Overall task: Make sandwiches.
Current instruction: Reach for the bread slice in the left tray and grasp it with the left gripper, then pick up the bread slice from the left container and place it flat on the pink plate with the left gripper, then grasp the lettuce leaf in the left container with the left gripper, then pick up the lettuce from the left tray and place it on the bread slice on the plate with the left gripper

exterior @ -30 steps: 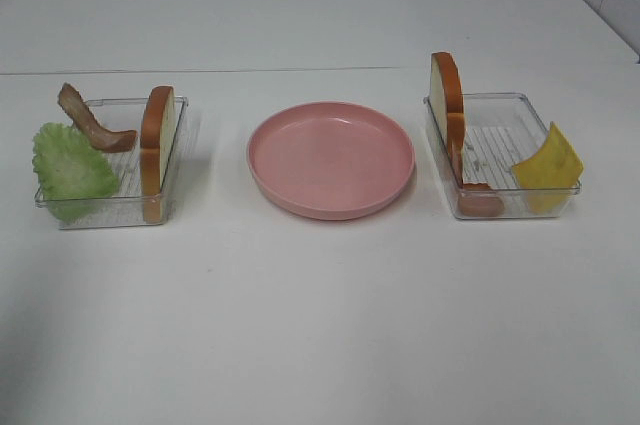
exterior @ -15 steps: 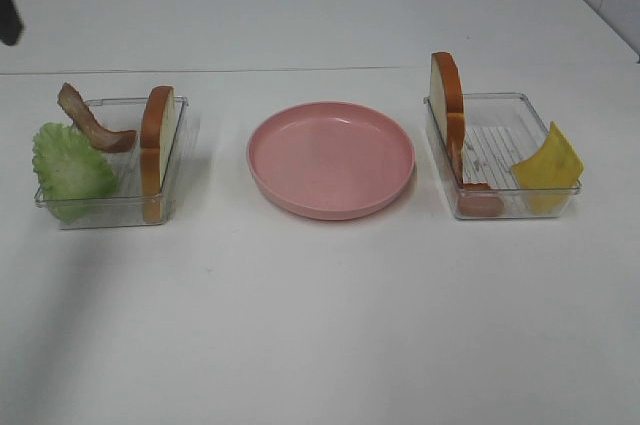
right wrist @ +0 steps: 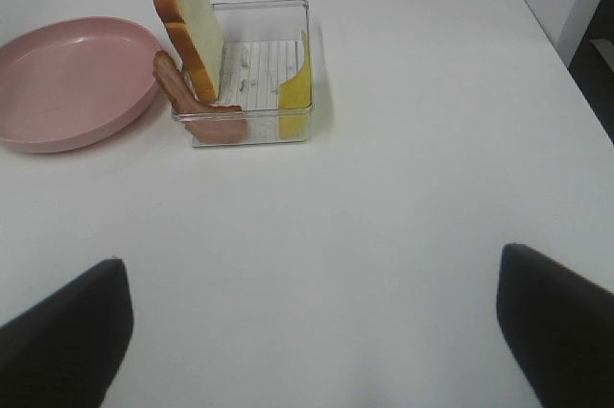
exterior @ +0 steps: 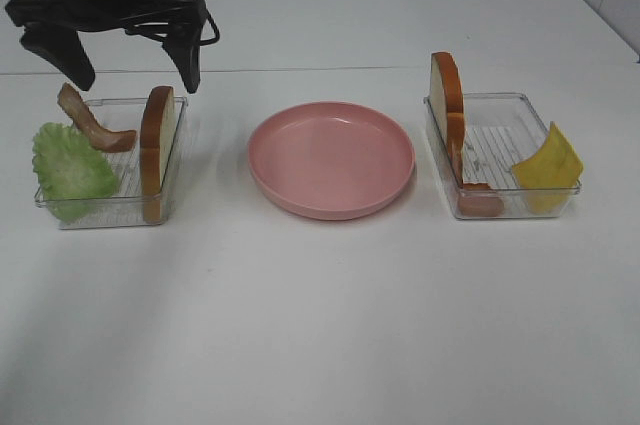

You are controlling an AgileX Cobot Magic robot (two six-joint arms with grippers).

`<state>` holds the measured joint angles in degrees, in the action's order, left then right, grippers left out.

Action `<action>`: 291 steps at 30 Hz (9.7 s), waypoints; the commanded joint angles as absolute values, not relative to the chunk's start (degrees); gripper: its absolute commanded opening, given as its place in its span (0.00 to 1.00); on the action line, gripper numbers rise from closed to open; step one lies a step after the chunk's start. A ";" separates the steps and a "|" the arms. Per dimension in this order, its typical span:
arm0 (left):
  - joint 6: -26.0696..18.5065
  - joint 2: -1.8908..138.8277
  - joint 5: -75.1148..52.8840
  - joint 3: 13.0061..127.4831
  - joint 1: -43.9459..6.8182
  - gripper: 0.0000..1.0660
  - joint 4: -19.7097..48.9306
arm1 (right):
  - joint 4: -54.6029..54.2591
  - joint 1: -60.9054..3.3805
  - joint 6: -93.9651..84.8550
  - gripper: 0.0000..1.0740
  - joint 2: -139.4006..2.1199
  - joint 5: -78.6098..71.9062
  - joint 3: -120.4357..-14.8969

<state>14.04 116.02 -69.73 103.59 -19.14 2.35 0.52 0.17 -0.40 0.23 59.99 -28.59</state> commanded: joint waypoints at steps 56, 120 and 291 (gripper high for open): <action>12.03 119.46 -73.05 109.61 -18.91 0.00 -1.32 | 0.34 0.29 0.00 0.92 1.60 60.16 -28.71; -2.52 139.92 -45.66 113.22 -24.01 0.75 42.74 | 0.34 0.29 0.00 0.92 1.55 60.16 -28.71; -28.65 131.78 -50.71 106.74 -24.18 0.00 53.11 | 0.34 0.29 0.00 0.92 1.55 60.16 -28.71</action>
